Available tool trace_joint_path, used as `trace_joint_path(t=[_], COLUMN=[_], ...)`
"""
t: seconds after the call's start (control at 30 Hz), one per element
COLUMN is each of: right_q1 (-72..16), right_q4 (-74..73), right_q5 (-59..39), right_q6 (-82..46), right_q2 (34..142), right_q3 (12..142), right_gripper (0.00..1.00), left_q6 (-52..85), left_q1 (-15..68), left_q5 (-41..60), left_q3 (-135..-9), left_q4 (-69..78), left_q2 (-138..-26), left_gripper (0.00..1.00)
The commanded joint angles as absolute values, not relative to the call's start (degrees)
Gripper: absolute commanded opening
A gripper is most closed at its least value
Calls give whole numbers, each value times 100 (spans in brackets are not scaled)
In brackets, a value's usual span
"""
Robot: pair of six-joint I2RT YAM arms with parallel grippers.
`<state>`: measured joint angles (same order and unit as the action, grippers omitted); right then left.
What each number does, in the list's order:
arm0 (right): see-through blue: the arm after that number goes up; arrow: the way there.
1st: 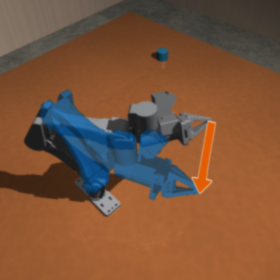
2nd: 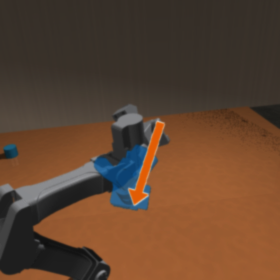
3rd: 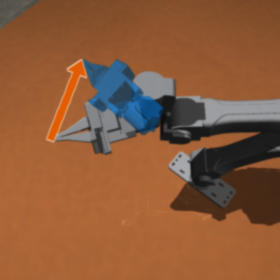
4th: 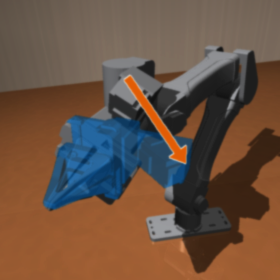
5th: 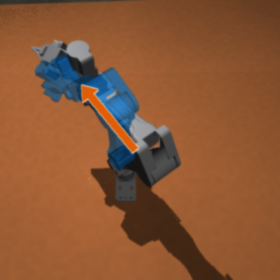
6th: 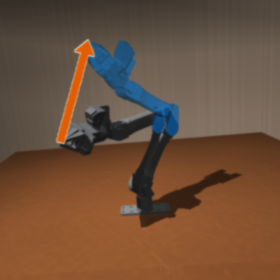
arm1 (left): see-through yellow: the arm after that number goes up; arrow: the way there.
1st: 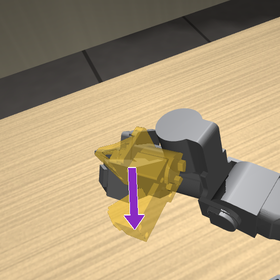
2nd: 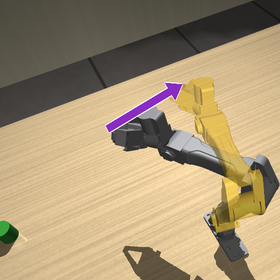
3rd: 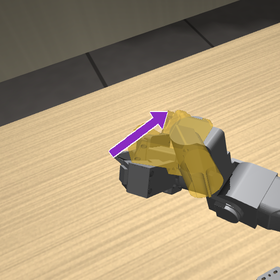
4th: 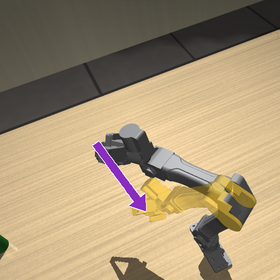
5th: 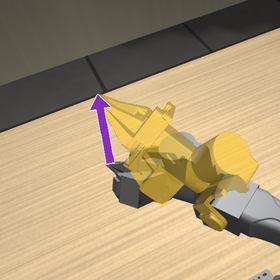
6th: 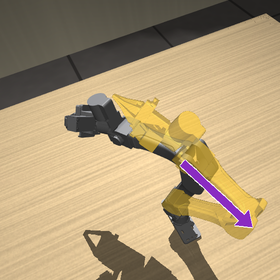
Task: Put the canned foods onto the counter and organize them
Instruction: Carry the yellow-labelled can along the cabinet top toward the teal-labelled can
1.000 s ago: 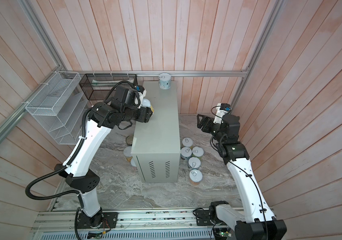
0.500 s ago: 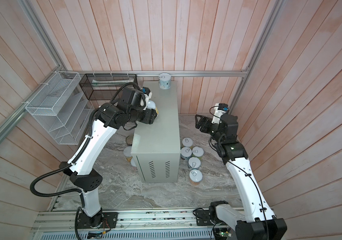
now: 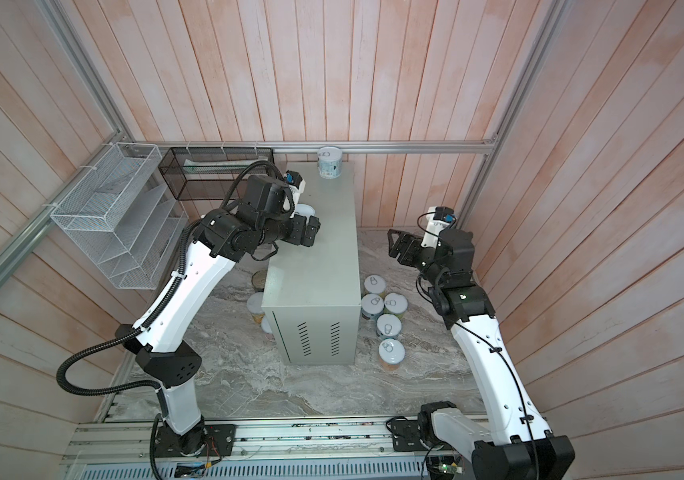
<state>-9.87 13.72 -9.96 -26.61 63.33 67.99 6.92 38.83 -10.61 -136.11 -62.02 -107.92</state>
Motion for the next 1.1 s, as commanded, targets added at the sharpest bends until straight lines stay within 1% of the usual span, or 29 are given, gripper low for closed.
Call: trace_joint_path(t=[0.0,0.17,0.27,0.37,0.43,0.5,0.53,0.8,0.9,1.07], right_q1=[-1061,-1112,-1152,-1181,-1191,-1207,-1214,-1281,-1305,-1318], right_q4=[1324,1339,1328,1319,1295,1288,1281,1261,1250,1261], right_q5=[-868,-822,-802,-795,-820,-832,-834,-791,-765,-741], right_q6=[-2683,-2680,-2685,-2692,-2689,-2698,-2703,-2728,-2725,-2716], right_q2=[6335,6335,6337,6348,6361,6389,6406,6466,6486,6556], right_q3=[6984,6983,6975,6971,6964,6967,6975,7001,7020,7106], right_gripper=[84,84,84,84,83,83,83,83,83,83], left_q6=[716,764,786,807,813,809,794,756,714,621], left_q1=[3919,3937,3946,3946,3942,3936,3937,3871,3793,3629], left_q5=[-1109,-1034,-981,-966,-1001,-1045,-1050,-1248,-1223,-1135], left_q3=[-13368,-13064,-12845,-12585,-12503,-12504,-12519,-12691,-12768,-13035], left_q4=[-5929,-5942,-5860,-5739,-5697,-5669,-5660,-5525,-5397,-5257], left_q2=[-10482,-10320,-10191,-10073,-10056,-10088,-10107,-10361,-10456,-10736], left_gripper=[100,100,97,88,79,63,59,59,56,56])
